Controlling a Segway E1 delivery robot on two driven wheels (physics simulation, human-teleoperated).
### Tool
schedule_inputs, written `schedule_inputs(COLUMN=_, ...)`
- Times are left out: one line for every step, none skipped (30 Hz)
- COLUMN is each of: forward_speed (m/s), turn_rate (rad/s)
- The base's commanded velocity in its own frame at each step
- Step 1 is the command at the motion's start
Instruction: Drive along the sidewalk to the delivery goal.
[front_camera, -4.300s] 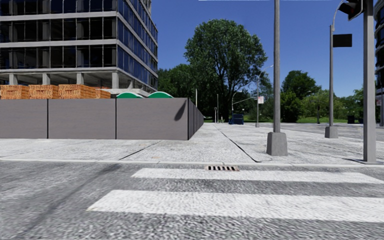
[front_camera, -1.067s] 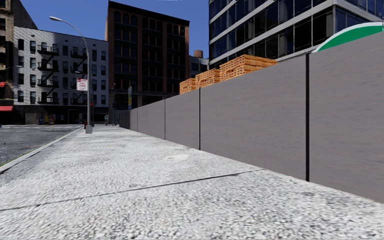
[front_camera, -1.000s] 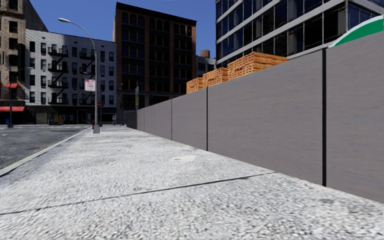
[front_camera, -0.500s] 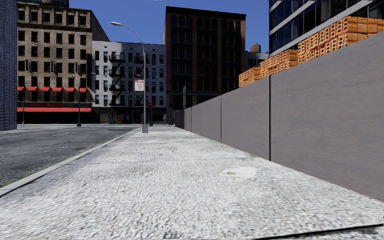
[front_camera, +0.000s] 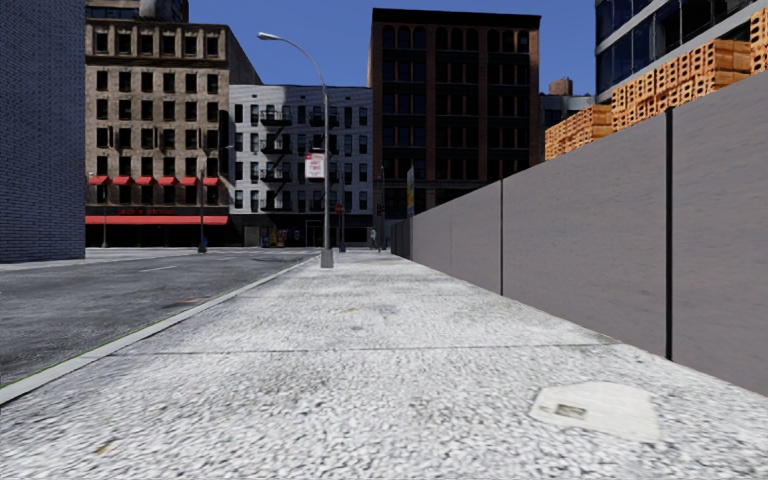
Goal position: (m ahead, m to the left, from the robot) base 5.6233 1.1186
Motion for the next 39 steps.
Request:
schedule_inputs(forward_speed=2.0, turn_rate=0.0)
schedule_inputs(forward_speed=2.0, turn_rate=0.0)
schedule_inputs(forward_speed=2.0, turn_rate=0.0)
schedule_inputs(forward_speed=2.0, turn_rate=0.0)
schedule_inputs(forward_speed=2.0, turn_rate=0.0)
schedule_inputs(forward_speed=2.0, turn_rate=0.0)
schedule_inputs(forward_speed=2.0, turn_rate=0.0)
schedule_inputs(forward_speed=2.0, turn_rate=0.0)
schedule_inputs(forward_speed=2.0, turn_rate=0.0)
schedule_inputs(forward_speed=2.0, turn_rate=0.0)
schedule_inputs(forward_speed=2.0, turn_rate=0.0)
schedule_inputs(forward_speed=2.0, turn_rate=0.0)
schedule_inputs(forward_speed=2.0, turn_rate=0.0)
schedule_inputs(forward_speed=2.0, turn_rate=0.0)
schedule_inputs(forward_speed=2.0, turn_rate=0.0)
schedule_inputs(forward_speed=2.0, turn_rate=0.0)
schedule_inputs(forward_speed=2.0, turn_rate=0.0)
schedule_inputs(forward_speed=2.0, turn_rate=0.0)
schedule_inputs(forward_speed=2.0, turn_rate=0.0)
schedule_inputs(forward_speed=2.0, turn_rate=0.0)
schedule_inputs(forward_speed=2.0, turn_rate=0.0)
schedule_inputs(forward_speed=2.0, turn_rate=0.13)
schedule_inputs(forward_speed=2.0, turn_rate=0.13)
schedule_inputs(forward_speed=2.0, turn_rate=0.23)
schedule_inputs(forward_speed=2.0, turn_rate=0.27)
schedule_inputs(forward_speed=2.0, turn_rate=0.27)
schedule_inputs(forward_speed=2.0, turn_rate=0.29)
schedule_inputs(forward_speed=2.0, turn_rate=0.29)
schedule_inputs(forward_speed=2.0, turn_rate=0.29)
schedule_inputs(forward_speed=2.0, turn_rate=0.29)
schedule_inputs(forward_speed=2.0, turn_rate=0.29)
schedule_inputs(forward_speed=2.0, turn_rate=0.29)
schedule_inputs(forward_speed=2.0, turn_rate=0.29)
schedule_inputs(forward_speed=2.0, turn_rate=0.29)
schedule_inputs(forward_speed=2.0, turn_rate=0.29)
schedule_inputs(forward_speed=2.0, turn_rate=0.29)
schedule_inputs(forward_speed=2.0, turn_rate=0.29)
schedule_inputs(forward_speed=2.0, turn_rate=0.29)
schedule_inputs(forward_speed=2.0, turn_rate=0.29)
